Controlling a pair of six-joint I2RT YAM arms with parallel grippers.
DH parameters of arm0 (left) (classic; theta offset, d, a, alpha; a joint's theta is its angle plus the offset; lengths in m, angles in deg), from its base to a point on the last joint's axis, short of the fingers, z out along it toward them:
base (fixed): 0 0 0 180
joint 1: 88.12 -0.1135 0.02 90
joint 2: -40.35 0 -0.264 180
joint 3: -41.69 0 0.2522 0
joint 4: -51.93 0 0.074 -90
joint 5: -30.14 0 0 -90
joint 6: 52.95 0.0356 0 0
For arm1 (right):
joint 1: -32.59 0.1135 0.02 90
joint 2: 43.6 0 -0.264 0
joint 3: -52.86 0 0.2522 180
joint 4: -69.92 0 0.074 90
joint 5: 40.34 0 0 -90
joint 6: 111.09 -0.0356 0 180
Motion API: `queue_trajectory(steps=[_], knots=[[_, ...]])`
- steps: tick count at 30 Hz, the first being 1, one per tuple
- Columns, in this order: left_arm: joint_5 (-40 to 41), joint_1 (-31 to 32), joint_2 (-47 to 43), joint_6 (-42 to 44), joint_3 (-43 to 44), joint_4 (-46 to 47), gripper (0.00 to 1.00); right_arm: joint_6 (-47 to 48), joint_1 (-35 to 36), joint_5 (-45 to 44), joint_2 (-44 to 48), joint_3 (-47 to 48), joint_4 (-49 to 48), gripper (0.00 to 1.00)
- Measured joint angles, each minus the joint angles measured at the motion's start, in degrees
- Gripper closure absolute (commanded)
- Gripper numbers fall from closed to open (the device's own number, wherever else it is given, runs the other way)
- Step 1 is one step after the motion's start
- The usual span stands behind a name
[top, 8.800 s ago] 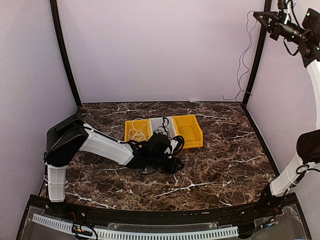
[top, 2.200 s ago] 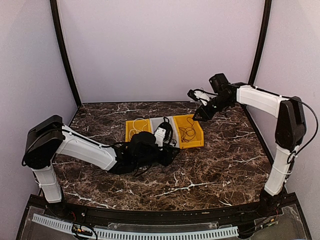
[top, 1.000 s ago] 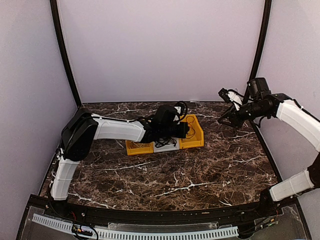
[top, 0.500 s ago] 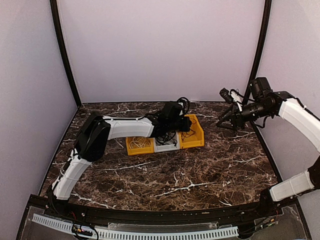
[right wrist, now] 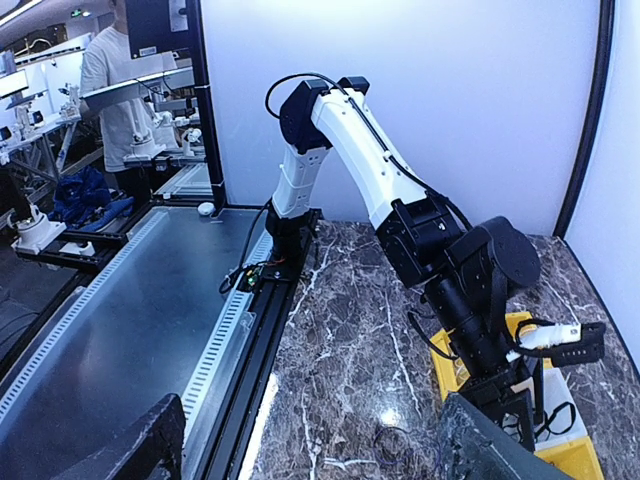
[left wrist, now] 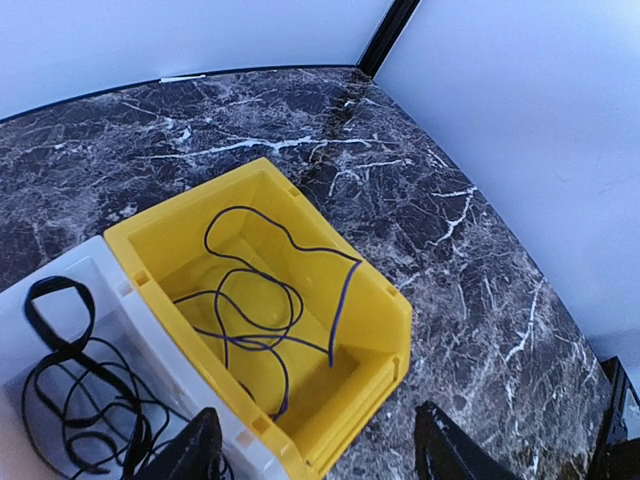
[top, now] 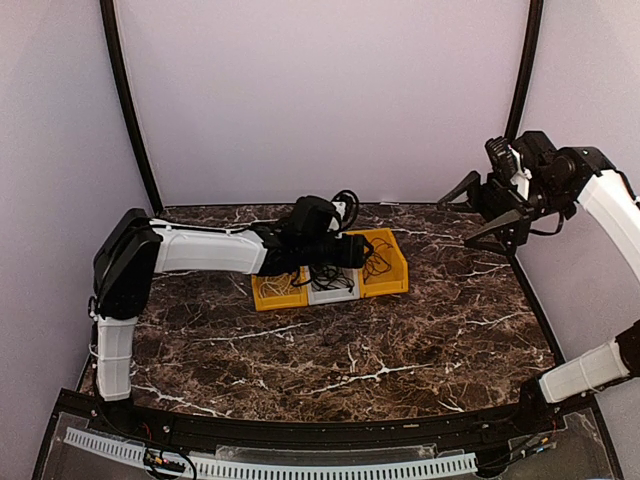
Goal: Untangle the cables
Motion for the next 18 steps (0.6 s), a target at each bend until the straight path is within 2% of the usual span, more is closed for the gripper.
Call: queue_trajectory(steps=[6, 9, 14, 18], knots=[[-3.0, 0.1, -14.2, 4.3, -14.8, 5.2, 0.36, 0.5, 1.1, 2.1, 0.0, 1.3, 1.4, 0.18], [-5.7, 0.5, -19.2, 7.5, -21.9, 7.6, 0.43, 0.4, 1.4, 2.3, -0.1, 1.3, 1.6, 0.18], [-9.7, 1.0, -21.0, 11.0, -28.5, 7.8, 0.54, 0.4, 1.6, 2.3, -0.1, 1.4, 1.9, 0.19], [-10.8, 1.3, -20.8, 12.9, -31.3, 6.9, 0.54, 0.4, 1.7, 2.3, -0.1, 1.4, 1.9, 0.23]])
